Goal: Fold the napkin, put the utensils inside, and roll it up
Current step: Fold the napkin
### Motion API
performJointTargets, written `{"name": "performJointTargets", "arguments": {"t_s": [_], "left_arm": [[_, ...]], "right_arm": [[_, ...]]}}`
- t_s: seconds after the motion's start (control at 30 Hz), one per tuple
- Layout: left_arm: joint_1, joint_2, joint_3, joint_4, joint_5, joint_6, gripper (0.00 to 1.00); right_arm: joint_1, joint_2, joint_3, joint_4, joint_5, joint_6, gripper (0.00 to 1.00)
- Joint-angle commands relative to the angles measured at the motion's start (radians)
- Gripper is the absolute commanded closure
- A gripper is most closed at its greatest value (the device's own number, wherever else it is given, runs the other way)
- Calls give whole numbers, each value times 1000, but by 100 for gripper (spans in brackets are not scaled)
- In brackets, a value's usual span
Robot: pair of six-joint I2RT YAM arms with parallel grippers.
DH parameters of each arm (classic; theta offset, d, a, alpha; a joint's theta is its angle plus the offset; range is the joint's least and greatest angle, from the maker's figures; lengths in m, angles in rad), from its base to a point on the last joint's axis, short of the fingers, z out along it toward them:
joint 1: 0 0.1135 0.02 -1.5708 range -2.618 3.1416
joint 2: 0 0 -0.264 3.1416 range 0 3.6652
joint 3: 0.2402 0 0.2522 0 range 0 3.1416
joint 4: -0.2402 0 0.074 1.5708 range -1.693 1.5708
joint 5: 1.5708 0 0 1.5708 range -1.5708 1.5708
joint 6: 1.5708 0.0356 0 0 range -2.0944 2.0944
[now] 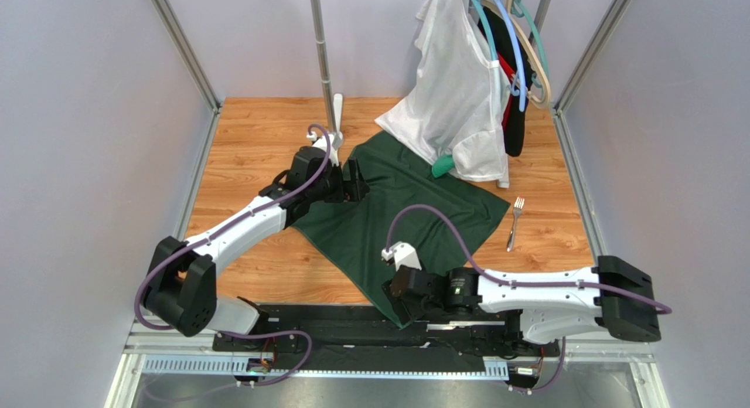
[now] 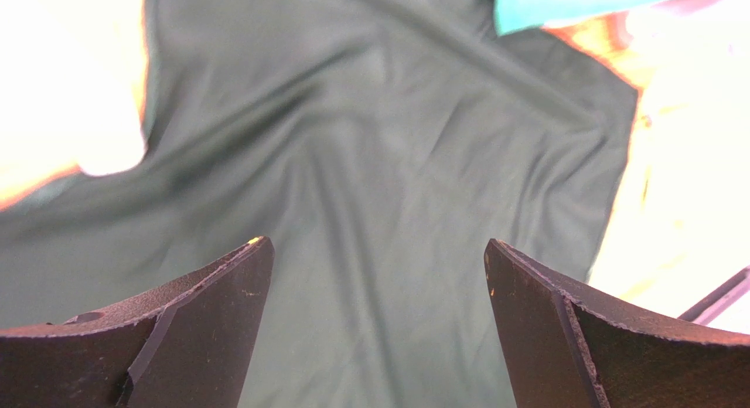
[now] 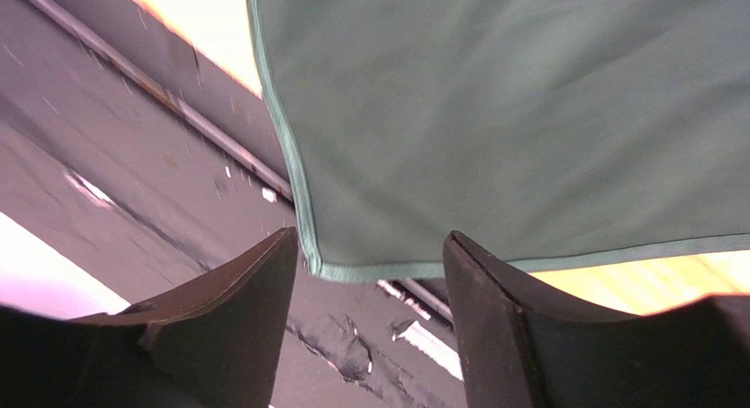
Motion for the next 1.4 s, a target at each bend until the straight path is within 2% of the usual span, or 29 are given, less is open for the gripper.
{"name": "performJointTargets", "arguments": {"t_s": [0.0, 0.13, 0.33, 0.67, 1.37], "left_arm": [[10, -87, -53, -51, -24, -15, 1], [14, -142, -75, -80, -38, -3, 1], [20, -187, -110, -88, -44, -9, 1], [23, -175, -100, -94, -32, -5, 1], [40, -187, -93, -105, -6, 2, 1]], "right_arm": [[80, 92, 53, 0, 65, -38, 37], [137, 122, 41, 35, 40, -81, 41], [143, 87, -2, 98, -4, -124, 47], [182, 97, -21, 110, -62, -124, 53], [182, 208, -2, 99, -1, -95, 60]]}}
